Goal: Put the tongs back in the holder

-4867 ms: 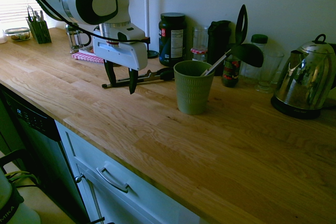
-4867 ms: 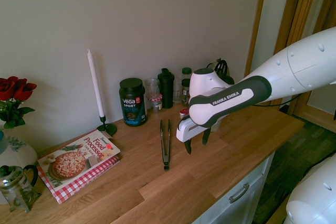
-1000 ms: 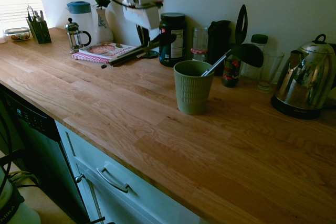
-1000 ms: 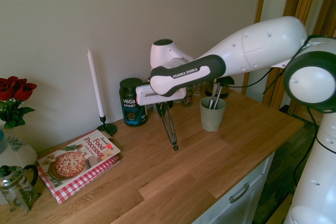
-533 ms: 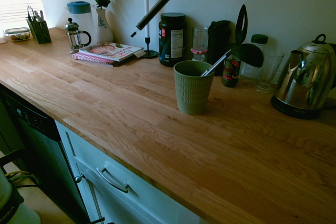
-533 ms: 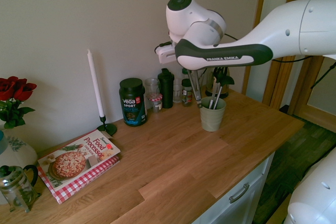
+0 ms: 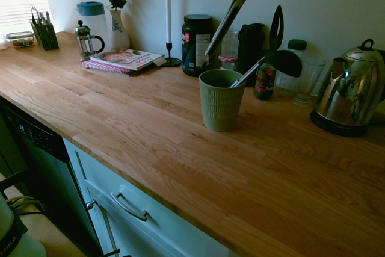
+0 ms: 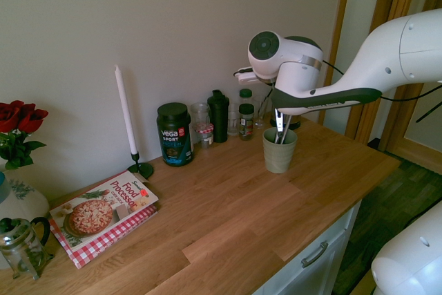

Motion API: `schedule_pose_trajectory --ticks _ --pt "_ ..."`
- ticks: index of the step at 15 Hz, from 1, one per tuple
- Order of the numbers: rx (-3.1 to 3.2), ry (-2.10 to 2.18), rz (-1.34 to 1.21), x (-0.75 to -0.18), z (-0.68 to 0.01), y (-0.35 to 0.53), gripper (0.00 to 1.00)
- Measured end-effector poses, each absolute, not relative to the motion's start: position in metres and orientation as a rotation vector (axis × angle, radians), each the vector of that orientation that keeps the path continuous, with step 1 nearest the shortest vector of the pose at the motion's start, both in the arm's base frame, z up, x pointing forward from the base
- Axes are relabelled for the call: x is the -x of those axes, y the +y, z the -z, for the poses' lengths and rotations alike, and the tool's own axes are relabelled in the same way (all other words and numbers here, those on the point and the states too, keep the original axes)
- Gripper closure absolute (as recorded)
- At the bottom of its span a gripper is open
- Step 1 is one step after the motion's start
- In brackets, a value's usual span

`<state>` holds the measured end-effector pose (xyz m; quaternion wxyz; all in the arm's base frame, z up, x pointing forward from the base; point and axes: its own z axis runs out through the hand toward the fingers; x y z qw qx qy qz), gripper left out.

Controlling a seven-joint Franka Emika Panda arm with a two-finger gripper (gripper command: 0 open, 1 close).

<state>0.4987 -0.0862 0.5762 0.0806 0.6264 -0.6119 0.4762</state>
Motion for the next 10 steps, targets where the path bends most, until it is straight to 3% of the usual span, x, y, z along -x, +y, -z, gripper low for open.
schedule_pose_trajectory --ticks 10 --pt "-1.967 -1.824 -1.351 -0.526 -0.501 -0.109 1.0"
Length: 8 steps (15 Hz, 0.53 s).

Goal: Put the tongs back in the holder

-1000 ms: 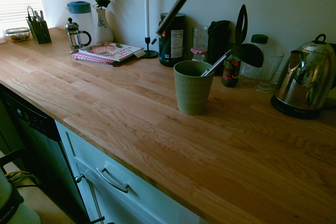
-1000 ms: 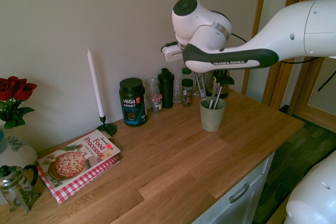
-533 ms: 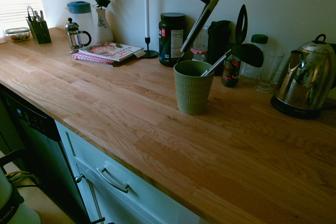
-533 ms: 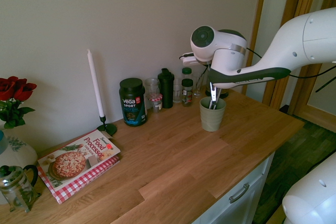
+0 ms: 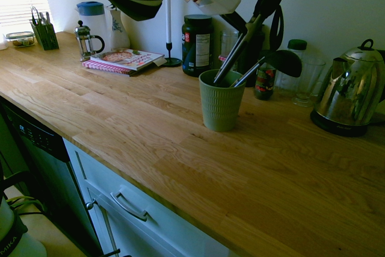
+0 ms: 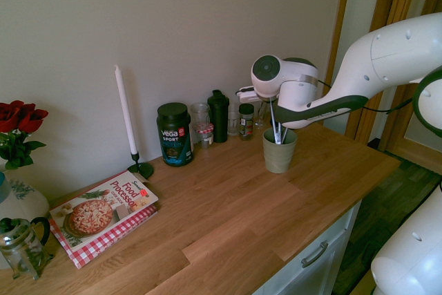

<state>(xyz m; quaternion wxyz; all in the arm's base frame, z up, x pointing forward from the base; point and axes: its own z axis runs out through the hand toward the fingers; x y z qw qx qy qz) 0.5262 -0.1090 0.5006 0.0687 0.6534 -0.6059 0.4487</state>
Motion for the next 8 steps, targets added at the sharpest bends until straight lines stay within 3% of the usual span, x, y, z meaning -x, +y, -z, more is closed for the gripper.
schedule_pose_trajectory --ticks 4,5,8 --pt "-1.989 -1.828 -1.29 -0.519 -0.475 -0.109 1.0" --pt "-1.999 -1.831 -1.277 -0.517 -0.469 -0.109 0.0" --pt "-2.012 -1.839 -1.253 -0.514 -0.46 -0.108 0.0"
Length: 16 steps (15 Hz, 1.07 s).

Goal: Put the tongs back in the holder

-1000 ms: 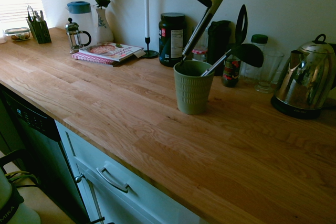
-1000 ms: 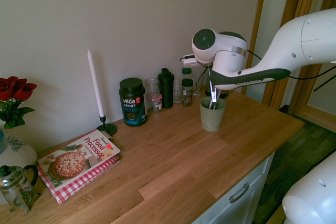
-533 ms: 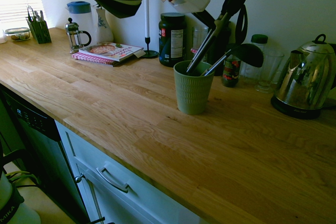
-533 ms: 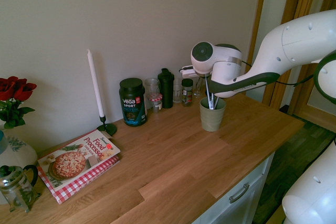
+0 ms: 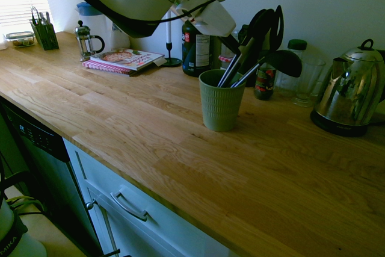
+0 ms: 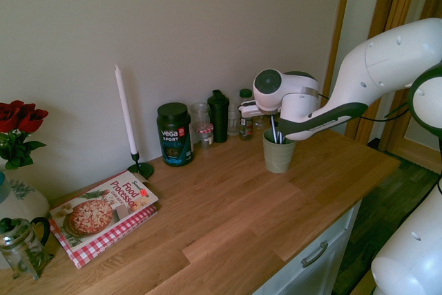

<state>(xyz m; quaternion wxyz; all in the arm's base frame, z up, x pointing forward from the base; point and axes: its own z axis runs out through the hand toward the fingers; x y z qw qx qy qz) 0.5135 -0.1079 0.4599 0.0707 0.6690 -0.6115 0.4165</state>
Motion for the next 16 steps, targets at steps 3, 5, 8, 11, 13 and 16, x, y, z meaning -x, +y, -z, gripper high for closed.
schedule_pose_trajectory --ticks 3,5,8,11,13,16 --pt "-2.024 -1.852 -1.243 -0.512 -0.458 -0.11 0.0" --pt "-2.031 -1.861 -1.235 -0.512 -0.459 -0.113 0.0" --pt "-2.068 -1.861 -1.221 -0.509 -0.472 -0.112 0.0" --pt "-2.196 -1.799 -1.232 -0.495 -0.521 -0.089 0.0" --pt "-2.344 -1.738 -1.092 -0.481 -0.528 -0.052 0.0" --pt "-2.55 -1.652 -0.83 -0.467 -0.504 0.003 0.0"
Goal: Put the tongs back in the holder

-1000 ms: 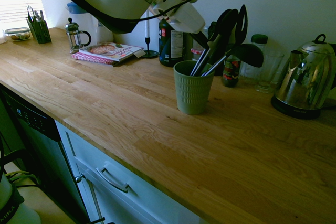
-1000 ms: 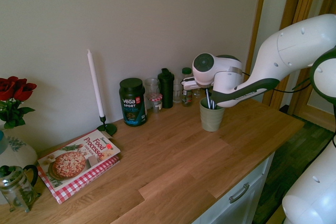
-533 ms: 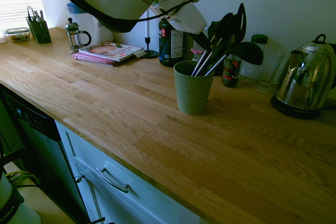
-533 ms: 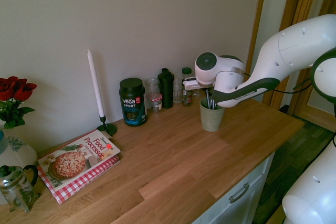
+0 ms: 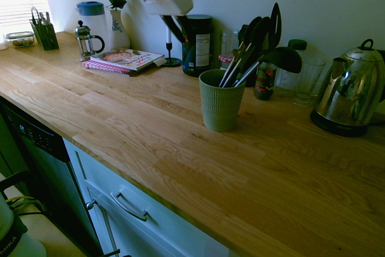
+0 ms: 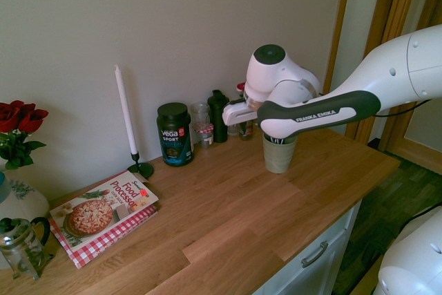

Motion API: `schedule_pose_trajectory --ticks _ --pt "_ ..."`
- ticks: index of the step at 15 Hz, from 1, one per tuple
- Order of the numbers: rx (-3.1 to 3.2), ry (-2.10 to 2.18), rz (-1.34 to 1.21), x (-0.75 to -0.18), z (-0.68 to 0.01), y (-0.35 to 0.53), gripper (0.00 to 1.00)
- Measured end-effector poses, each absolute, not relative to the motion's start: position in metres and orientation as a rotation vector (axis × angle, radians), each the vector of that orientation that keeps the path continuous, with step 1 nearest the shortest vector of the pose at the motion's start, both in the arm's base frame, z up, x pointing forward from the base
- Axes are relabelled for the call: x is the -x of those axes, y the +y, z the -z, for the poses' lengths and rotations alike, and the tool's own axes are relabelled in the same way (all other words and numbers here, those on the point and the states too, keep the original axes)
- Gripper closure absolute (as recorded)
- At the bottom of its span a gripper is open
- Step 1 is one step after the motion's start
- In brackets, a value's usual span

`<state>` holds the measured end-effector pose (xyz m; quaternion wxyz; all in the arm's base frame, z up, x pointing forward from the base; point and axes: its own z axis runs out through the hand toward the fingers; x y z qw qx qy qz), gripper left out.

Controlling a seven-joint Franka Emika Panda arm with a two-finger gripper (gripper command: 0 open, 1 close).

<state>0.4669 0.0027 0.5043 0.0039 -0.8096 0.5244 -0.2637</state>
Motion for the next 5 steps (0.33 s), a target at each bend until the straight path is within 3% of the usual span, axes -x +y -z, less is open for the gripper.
schedule_pose_trajectory --ticks 5 --pt "2.752 1.4 0.336 -0.445 -0.47 0.001 0.0"
